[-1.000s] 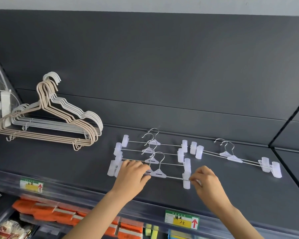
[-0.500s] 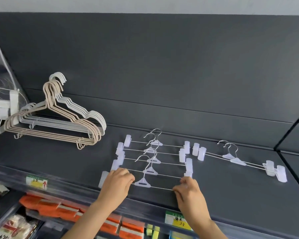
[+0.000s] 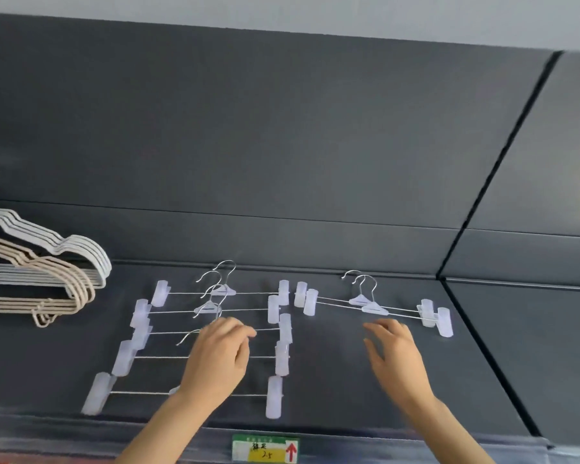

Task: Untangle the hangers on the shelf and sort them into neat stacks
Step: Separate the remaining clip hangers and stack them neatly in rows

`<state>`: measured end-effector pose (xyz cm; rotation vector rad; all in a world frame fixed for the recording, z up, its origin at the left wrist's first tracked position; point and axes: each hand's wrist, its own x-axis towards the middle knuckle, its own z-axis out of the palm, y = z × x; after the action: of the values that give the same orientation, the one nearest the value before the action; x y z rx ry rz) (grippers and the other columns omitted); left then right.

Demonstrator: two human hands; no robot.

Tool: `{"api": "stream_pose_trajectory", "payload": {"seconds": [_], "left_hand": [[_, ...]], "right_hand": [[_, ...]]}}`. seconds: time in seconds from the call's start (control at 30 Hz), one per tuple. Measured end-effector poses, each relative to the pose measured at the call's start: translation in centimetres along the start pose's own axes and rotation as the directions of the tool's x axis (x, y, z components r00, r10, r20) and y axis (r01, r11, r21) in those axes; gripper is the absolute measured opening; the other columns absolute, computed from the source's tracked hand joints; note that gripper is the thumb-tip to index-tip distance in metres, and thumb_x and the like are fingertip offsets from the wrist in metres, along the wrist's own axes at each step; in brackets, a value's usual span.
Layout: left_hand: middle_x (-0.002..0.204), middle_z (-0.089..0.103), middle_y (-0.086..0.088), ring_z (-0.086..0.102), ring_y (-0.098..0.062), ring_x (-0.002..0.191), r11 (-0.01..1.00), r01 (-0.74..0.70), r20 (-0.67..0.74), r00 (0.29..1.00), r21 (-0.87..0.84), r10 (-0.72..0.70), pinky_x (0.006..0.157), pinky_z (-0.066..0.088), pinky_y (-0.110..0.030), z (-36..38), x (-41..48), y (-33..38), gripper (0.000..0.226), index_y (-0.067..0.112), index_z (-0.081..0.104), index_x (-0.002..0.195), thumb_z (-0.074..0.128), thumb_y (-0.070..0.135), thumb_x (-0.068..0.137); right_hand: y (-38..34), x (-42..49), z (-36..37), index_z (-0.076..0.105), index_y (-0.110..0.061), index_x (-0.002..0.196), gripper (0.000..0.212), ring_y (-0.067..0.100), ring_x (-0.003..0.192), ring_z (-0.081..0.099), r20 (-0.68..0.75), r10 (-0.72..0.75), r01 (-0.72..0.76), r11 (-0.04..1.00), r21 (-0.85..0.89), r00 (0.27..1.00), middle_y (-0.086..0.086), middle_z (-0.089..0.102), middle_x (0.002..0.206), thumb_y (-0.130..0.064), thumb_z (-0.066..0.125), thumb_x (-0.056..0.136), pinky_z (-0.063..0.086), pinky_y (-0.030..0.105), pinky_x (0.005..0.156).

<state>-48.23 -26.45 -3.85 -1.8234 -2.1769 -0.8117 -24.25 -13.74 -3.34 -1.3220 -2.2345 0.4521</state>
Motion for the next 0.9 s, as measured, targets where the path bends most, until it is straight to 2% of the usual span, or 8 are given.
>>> {"api": "stream_pose_trajectory", "payload": {"seconds": [0.13, 0.23, 0.33, 0.47, 0.6, 0.8, 0.87, 0.9], "left_hand": [[0.067, 0.065, 0.012, 0.062, -0.008, 0.062, 0.997, -0.076, 0.091, 0.993, -0.028, 0.079, 0.059, 0.051, -0.019, 3.3, 3.9, 5.0, 0.028, 0.022, 0.072, 0.073, 0.045, 0.015, 0.075], [0.072, 0.066, 0.008, 0.062, -0.011, 0.07, 0.998, -0.05, 0.179, 0.983, 0.025, 0.044, 0.064, 0.05, -0.021, 6.0, 6.8, 8.7, 0.016, 0.021, 0.069, 0.075, 0.057, 0.01, 0.077], [0.107, 0.063, -0.004, 0.055, -0.023, 0.104, 0.99, 0.006, 0.311, 0.949, 0.142, -0.05, 0.091, 0.044, -0.033, 8.7, 9.7, 11.5, 0.022, 0.01, 0.059, 0.103, 0.045, 0.023, 0.093], [0.121, 0.055, -0.007, 0.046, -0.025, 0.119, 0.928, 0.045, 0.448, 0.867, 0.369, -0.22, 0.106, 0.029, -0.034, 11.7, 12.3, 12.9, 0.044, 0.011, 0.051, 0.118, 0.046, 0.046, 0.09], [0.117, 0.056, -0.007, 0.05, -0.025, 0.111, 0.944, 0.065, 0.46, 0.861, 0.323, -0.216, 0.092, 0.037, -0.032, 14.0, 13.0, 15.0, 0.035, 0.012, 0.059, 0.108, 0.044, 0.039, 0.093], [0.112, 0.052, -0.006, 0.05, -0.024, 0.105, 0.972, 0.091, 0.425, 0.888, 0.215, -0.177, 0.077, 0.038, -0.03, 15.8, 13.4, 17.7, 0.022, 0.008, 0.059, 0.101, 0.043, 0.021, 0.095], [0.091, 0.058, -0.002, 0.058, -0.021, 0.084, 0.972, -0.009, 0.335, 0.939, 0.233, -0.072, 0.062, 0.04, -0.026, 15.6, 13.7, 17.7, 0.012, 0.01, 0.063, 0.083, 0.07, 0.012, 0.073], [0.075, 0.058, 0.003, 0.058, -0.016, 0.066, 0.968, -0.054, 0.326, 0.945, 0.245, -0.03, 0.051, 0.041, -0.022, 15.4, 13.6, 17.4, 0.027, 0.014, 0.063, 0.068, 0.082, 0.008, 0.05]], "right_hand": [[5.6, 3.0, -3.3, 0.066, -0.004, 0.101, 0.022, 0.038, 0.099, 0.05, -0.057, 0.069, -0.075, 0.991, -0.109, 0.996, 0.013, 0.062, 0.103, -0.001, 0.055, 0.082, 0.044, 0.037, 0.076], [8.8, 4.9, -4.8, 0.054, -0.005, 0.122, 0.034, 0.037, 0.113, 0.046, -0.075, 0.167, -0.178, 0.968, -0.175, 0.983, 0.014, 0.055, 0.123, -0.013, 0.053, 0.088, 0.042, 0.041, 0.087], [11.3, 6.4, -5.6, 0.037, -0.01, 0.133, 0.048, 0.03, 0.119, 0.043, 0.073, 0.264, -0.23, 0.923, -0.308, 0.962, 0.011, 0.048, 0.131, -0.034, 0.045, 0.092, 0.04, 0.037, 0.091], [13.2, 7.5, -5.6, 0.047, -0.013, 0.115, 0.04, 0.027, 0.107, 0.048, 0.265, 0.284, -0.228, 0.948, -0.223, 0.921, 0.006, 0.051, 0.111, -0.041, 0.05, 0.087, 0.044, 0.032, 0.074], [15.1, 8.3, -6.9, 0.052, -0.012, 0.111, 0.027, 0.025, 0.077, 0.048, 0.27, 0.261, -0.231, 0.963, -0.138, 0.927, 0.004, 0.044, 0.094, -0.022, 0.055, 0.086, 0.041, 0.029, 0.063], [17.9, 8.7, -8.9, 0.047, -0.017, 0.091, 0.012, 0.021, 0.071, 0.045, 0.182, 0.29, -0.297, 0.955, 0.011, 0.94, 0.005, 0.043, 0.094, -0.014, 0.057, 0.085, 0.037, 0.025, 0.054], [18.0, 8.7, -9.0, 0.045, -0.021, 0.089, 0.015, 0.016, 0.07, 0.044, 0.172, 0.265, -0.279, 0.958, 0.065, 0.949, 0.004, 0.044, 0.093, -0.013, 0.057, 0.085, 0.033, 0.019, 0.053], [17.9, 8.7, -9.0, 0.048, -0.02, 0.092, 0.013, 0.015, 0.071, 0.044, 0.165, 0.248, -0.265, 0.96, 0.088, 0.954, 0.004, 0.045, 0.092, -0.013, 0.057, 0.085, 0.032, 0.018, 0.053]]}}
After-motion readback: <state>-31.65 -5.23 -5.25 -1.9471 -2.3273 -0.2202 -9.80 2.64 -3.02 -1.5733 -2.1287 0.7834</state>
